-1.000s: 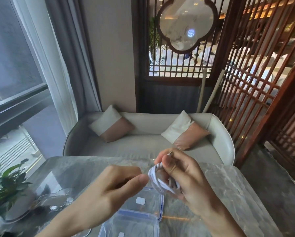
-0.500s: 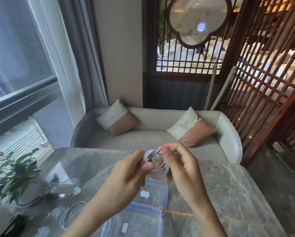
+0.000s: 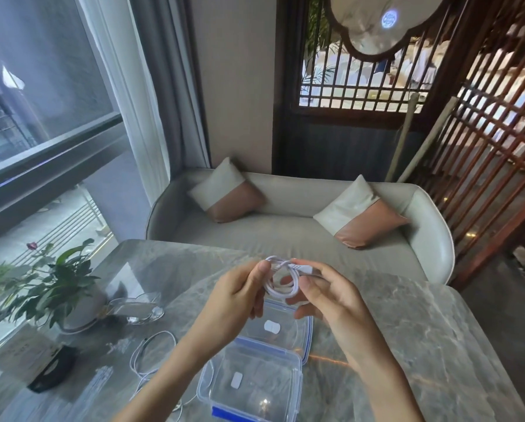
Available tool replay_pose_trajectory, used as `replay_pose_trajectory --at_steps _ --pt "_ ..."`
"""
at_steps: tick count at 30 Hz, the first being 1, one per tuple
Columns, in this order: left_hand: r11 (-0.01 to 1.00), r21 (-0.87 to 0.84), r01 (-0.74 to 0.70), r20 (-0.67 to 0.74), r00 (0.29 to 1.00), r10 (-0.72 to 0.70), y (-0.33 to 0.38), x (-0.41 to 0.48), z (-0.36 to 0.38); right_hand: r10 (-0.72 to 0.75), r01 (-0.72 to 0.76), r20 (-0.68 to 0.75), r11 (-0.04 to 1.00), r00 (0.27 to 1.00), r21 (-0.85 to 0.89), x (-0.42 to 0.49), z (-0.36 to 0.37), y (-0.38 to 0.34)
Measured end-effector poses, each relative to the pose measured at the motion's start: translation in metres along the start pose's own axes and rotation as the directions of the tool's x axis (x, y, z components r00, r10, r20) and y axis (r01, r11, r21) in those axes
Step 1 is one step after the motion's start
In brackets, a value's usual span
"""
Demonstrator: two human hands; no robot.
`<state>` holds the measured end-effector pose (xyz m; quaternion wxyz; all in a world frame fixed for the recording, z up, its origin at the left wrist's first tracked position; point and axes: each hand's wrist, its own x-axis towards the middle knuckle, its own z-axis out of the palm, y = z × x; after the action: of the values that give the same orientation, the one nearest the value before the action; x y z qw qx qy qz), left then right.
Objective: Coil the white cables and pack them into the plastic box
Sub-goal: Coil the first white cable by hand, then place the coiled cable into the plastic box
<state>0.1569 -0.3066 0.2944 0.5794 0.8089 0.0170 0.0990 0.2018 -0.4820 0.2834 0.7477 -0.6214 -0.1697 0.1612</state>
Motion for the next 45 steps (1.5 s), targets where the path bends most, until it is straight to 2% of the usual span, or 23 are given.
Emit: replay_pose_trajectory --at_steps 12,17,20,24,28,30,32,34,37,40,43,45 --pt "0.948 -0.101 0.302 0.105 0.951 -0.291 -0.055 -0.005 -0.025 0.231 -0.229 -0.097 0.973 0.968 0.035 0.024 0.017 0.063" --pt "0.911 -0.144 0.386 0.042 0.923 -0.384 -0.09 -0.002 -0.045 0.309 -0.299 -0.12 0.95 0.944 0.091 0.035 0.038 0.098" --pt "0.871 -0.108 0.48 0.0 0.876 -0.483 -0.134 0.001 -0.057 0.346 -0.332 -0.193 0.938 0.918 0.104 0.043 0.046 0.133" --pt "0.794 0.041 0.607 -0.018 0.795 -0.607 -0.216 -0.004 -0.059 0.468 -0.468 -0.349 0.879 0.811 0.092 0.041 0.049 0.201" --pt "0.632 0.294 0.717 -0.034 0.669 -0.743 -0.303 -0.012 -0.041 0.683 -0.675 -0.439 0.708 0.583 0.206 0.039 0.055 0.277" --pt "0.562 0.396 0.726 0.013 0.607 -0.794 -0.334 -0.019 -0.028 0.729 -0.731 -0.494 0.638 0.474 0.241 0.042 0.061 0.307" --pt "0.515 0.493 0.701 0.049 0.569 -0.821 -0.354 -0.025 -0.017 0.753 -0.761 -0.524 0.59 0.397 0.27 0.046 0.068 0.334" --pt "0.499 0.514 0.698 0.061 0.55 -0.833 -0.365 -0.029 -0.012 0.778 -0.784 -0.526 0.546 0.343 0.296 0.05 0.075 0.357" --pt "0.488 0.519 0.702 0.093 0.521 -0.848 -0.375 -0.031 -0.007 0.802 -0.781 -0.517 0.518 0.3 0.349 0.056 0.086 0.383" --pt "0.489 0.504 0.712 0.132 0.496 -0.858 -0.381 -0.035 -0.007 0.79 -0.74 -0.539 0.544 0.292 0.396 0.062 0.099 0.399" --pt "0.495 0.471 0.73 0.138 0.493 -0.859 -0.387 -0.039 -0.009 0.751 -0.69 -0.587 0.598 0.304 0.408 0.062 0.104 0.409" --pt "0.497 0.469 0.73 0.134 0.497 -0.857 -0.39 -0.04 -0.01 0.735 -0.7 -0.587 0.614 0.34 0.364 0.058 0.103 0.408"
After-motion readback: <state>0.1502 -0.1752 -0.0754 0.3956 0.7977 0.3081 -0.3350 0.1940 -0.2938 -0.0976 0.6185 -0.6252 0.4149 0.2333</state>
